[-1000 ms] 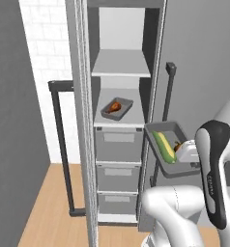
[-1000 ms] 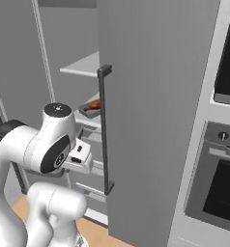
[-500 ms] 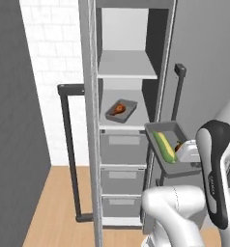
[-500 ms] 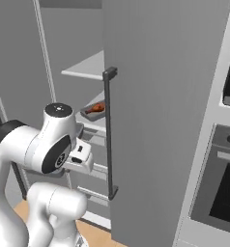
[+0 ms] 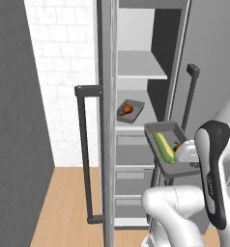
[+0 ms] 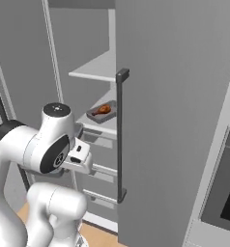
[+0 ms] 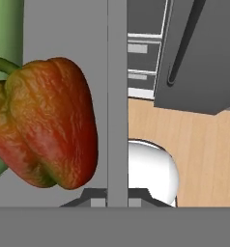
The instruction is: Take the meat container that has the chicken drumstick and place it on the second highest rack of the freezer. Then take the vegetable container that has the corn and bell pepper and place it on the highest rack of the freezer.
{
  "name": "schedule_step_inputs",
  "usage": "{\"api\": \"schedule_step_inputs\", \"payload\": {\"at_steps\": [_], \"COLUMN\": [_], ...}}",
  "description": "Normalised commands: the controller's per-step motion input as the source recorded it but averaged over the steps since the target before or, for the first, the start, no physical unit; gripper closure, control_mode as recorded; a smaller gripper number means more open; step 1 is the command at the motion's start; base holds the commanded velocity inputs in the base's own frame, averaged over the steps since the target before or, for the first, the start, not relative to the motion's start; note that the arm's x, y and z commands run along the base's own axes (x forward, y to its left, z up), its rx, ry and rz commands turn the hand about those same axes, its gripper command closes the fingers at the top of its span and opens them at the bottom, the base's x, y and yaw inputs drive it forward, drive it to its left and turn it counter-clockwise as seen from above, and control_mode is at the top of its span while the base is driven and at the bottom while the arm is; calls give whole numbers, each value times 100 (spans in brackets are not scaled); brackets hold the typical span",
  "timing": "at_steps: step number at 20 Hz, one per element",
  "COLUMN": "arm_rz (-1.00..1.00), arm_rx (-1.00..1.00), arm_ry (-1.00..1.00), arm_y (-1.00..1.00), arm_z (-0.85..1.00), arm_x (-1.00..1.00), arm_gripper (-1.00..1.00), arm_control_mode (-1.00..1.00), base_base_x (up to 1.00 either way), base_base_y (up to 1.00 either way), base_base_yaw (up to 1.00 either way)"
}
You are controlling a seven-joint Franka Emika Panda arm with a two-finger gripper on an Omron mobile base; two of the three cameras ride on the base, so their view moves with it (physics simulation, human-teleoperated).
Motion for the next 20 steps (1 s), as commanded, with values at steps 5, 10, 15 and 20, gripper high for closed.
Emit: {"api": "schedule_step_inputs", "payload": {"at_steps": [5,10,15,20], "arm_rz": [0,0,0,0], "arm_rx": [0,0,0,0], "arm_ry": [0,0,0,0], "arm_y": [0,0,0,0], "arm_z": [0,0,0,0], "arm_x": [0,0,0,0], "arm_gripper": [100,100,100,100], "arm_control_mode": [100,100,100,100], "base_base_x": [19,25,54,47], "base_base_y": [-45,-17,12,0], "base_base_yaw": [-12,-7,-1,-4]}}
